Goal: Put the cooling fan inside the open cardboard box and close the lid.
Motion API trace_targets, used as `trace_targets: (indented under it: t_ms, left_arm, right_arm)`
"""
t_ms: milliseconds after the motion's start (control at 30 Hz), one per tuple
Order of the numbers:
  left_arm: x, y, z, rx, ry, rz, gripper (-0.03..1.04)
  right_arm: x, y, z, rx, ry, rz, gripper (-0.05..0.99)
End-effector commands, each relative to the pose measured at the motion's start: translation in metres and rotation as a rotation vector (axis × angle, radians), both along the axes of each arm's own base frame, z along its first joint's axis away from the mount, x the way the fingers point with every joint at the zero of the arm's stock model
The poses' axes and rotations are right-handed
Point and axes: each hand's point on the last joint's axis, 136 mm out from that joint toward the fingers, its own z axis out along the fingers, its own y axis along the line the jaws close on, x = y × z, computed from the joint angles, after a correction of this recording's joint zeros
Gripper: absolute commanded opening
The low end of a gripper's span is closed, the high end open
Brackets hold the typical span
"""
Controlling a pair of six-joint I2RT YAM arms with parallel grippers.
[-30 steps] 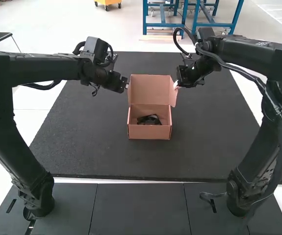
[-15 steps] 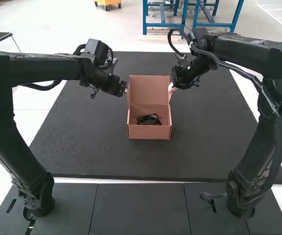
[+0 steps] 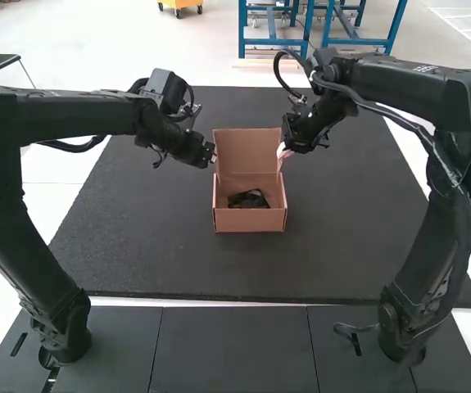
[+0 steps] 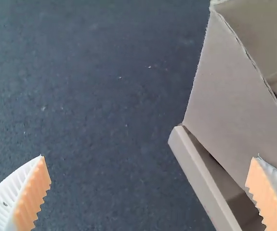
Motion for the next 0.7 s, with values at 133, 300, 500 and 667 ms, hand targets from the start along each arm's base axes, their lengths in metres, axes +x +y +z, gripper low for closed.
trace_targets:
  t_ms: [133, 300, 500, 667]
  left_arm:
    - [0.000, -0.013, 0.024, -0.038, -0.042, -0.027, 0.96]
    - [-0.003, -0.012, 0.020, -0.030, -0.026, -0.028, 0.96]
    - [-0.008, -0.009, 0.014, -0.013, 0.002, -0.031, 0.96]
    - [-0.011, -0.008, 0.010, -0.006, 0.016, -0.032, 0.96]
  right_arm:
    - [-0.008, 0.005, -0.002, -0.017, 0.008, 0.057, -0.02]
    - [-0.016, 0.002, -0.011, -0.034, 0.039, 0.069, -0.02]
    - [-0.021, -0.002, -0.017, -0.058, 0.049, 0.086, -0.02]
    - [-0.025, -0.005, -0.021, -0.077, 0.061, 0.102, -0.02]
